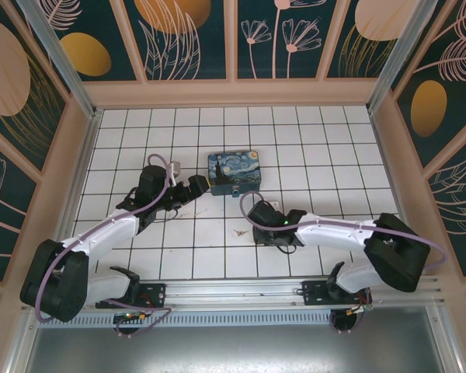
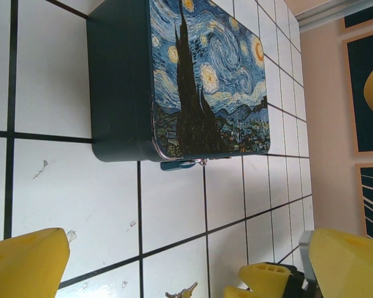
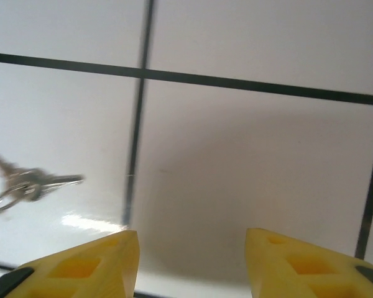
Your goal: Unlock a padlock with a key
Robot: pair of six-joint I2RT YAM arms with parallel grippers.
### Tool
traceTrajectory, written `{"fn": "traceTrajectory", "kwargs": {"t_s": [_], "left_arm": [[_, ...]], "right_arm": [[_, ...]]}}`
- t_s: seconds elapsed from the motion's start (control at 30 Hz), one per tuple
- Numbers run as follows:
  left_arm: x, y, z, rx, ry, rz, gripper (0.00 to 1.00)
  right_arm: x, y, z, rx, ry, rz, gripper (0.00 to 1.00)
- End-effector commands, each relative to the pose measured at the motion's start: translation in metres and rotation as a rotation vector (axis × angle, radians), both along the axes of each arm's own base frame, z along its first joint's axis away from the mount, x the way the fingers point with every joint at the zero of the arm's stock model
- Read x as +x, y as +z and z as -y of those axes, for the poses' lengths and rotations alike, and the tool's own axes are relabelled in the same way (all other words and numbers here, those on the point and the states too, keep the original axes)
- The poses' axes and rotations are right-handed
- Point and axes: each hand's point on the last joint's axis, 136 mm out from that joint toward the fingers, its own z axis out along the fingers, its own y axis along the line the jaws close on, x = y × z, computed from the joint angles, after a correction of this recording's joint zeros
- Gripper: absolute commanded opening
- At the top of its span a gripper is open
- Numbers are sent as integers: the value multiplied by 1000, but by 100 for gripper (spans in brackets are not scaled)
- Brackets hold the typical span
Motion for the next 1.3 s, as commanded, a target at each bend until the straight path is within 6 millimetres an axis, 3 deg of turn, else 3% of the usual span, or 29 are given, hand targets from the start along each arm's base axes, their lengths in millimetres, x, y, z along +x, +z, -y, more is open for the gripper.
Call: {"fn": "traceTrajectory", "kwargs": {"t_s": [0.0, 0.2, 0.5, 0.97, 1.27], "left_arm": [[4, 6, 1, -3, -5, 24, 99], [4, 5, 0, 1, -2, 22, 99], [4, 4, -1, 8, 4, 21, 98], [4, 7, -1, 6, 5, 26, 99], [4, 6, -2, 8, 5, 25, 99]], "right_arm": [[1, 18, -15, 69, 108, 29, 49], [2, 29, -45, 130, 286, 47, 50], [14, 15, -72, 83, 383, 24, 51], [5, -22, -80, -23, 459, -44, 47], [2, -20, -86, -32, 472, -38, 49]]}}
